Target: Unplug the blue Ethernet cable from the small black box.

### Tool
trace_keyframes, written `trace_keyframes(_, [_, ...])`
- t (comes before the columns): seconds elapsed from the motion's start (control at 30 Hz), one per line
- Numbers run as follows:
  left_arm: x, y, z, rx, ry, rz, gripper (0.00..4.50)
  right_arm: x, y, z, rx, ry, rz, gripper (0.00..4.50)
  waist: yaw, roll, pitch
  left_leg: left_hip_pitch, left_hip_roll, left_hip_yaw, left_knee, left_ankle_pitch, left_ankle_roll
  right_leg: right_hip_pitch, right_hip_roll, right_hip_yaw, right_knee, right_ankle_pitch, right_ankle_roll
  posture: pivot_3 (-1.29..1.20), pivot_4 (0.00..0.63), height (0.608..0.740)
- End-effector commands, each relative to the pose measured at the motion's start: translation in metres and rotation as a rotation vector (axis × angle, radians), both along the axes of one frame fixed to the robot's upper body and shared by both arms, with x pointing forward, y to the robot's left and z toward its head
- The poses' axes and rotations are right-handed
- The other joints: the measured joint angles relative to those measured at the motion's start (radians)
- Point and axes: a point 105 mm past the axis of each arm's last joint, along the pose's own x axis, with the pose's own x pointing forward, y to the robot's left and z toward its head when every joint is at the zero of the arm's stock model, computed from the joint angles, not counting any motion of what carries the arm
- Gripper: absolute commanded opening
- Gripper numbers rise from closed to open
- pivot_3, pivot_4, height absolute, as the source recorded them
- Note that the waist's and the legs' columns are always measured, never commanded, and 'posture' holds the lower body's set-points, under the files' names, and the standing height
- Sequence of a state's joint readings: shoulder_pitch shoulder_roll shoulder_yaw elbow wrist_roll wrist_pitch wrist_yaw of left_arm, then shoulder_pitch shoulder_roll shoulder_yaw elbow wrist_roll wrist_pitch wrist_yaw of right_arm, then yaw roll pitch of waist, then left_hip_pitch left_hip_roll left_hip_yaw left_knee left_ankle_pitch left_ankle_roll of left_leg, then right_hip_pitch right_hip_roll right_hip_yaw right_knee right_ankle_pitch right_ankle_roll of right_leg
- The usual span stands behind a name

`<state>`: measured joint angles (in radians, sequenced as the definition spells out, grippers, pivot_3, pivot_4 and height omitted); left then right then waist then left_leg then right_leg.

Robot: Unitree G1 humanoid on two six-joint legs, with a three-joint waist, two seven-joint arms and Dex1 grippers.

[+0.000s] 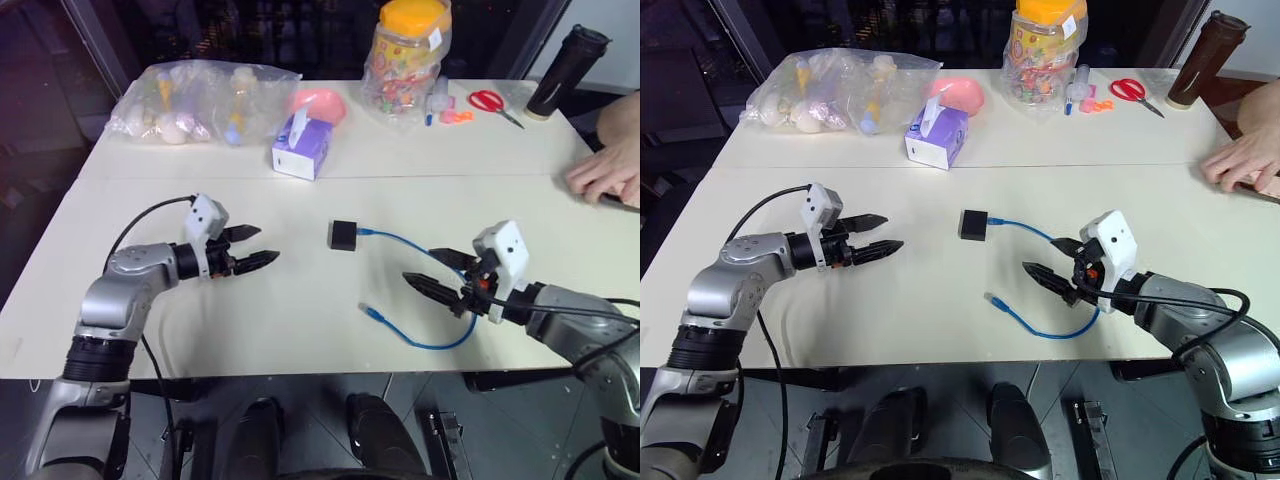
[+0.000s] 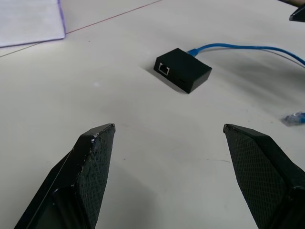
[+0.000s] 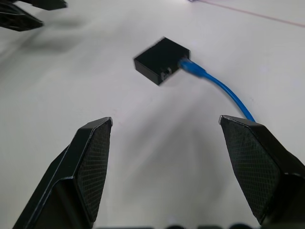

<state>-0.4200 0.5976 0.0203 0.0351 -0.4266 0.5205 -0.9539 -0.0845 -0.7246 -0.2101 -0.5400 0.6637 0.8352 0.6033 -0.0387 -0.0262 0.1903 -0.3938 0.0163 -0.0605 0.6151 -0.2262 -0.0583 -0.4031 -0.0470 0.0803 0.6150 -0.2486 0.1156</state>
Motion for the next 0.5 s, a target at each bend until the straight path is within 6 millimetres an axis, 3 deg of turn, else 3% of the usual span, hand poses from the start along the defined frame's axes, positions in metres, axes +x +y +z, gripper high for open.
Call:
trace_keyframes(0.03, [0.0043,0.0017,0.0095,0.010,-0.085,0.040,3.78,0.0021,0.0004,0.0049,-0.003,-0.039,0.002,3.75,0.000,0.000,0.000,0.000,0.000,0.000,0.000,0.000,0.000,0.000,0.000,0.000,0.000,0.000,0.000,0.00,0.150,0.739])
trace_keyframes(0.5, [0.0090,-0.0017,0.0103,0.014,-0.090,0.009,3.78,-0.0005,0.0029,-0.0013,-0.007,-0.046,-0.008,3.75,0.003,0.000,0.000,0.000,0.000,0.000,0.000,0.000,0.000,0.000,0.000,0.000,0.000,0.000,0.000,0.00,0.150,0.739])
